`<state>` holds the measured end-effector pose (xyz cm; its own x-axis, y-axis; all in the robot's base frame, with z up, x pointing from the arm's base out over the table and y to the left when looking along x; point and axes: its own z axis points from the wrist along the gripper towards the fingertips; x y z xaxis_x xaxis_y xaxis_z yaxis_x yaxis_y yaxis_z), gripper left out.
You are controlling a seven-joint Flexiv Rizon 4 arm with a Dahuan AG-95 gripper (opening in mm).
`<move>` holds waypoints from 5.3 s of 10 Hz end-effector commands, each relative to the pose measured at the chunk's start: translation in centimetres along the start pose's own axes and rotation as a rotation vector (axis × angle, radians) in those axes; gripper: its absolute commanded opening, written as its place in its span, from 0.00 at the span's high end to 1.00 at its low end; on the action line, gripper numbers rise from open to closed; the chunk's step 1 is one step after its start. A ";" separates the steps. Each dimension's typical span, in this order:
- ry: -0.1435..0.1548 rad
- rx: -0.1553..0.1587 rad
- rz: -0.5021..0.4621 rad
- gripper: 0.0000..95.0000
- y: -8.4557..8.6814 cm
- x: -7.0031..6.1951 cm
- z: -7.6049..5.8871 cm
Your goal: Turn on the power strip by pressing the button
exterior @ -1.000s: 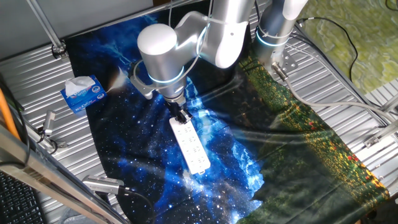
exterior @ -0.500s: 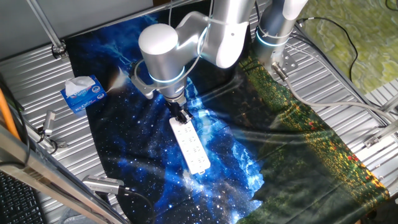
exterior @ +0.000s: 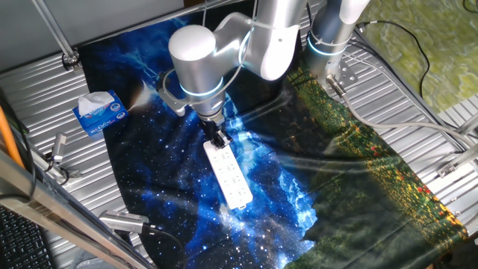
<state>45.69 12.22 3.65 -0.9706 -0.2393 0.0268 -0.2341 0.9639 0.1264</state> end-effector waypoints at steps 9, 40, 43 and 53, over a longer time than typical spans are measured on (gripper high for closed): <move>0.008 0.000 -0.015 1.00 0.0 -0.1 0.1; 0.026 0.000 -0.029 1.00 -0.3 -0.3 4.0; 0.030 0.001 -0.038 1.00 -0.3 -0.3 3.2; 0.045 0.019 -0.063 1.00 0.2 0.0 -1.7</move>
<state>45.58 12.24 5.52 -0.9503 -0.3048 0.0630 -0.2971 0.9486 0.1086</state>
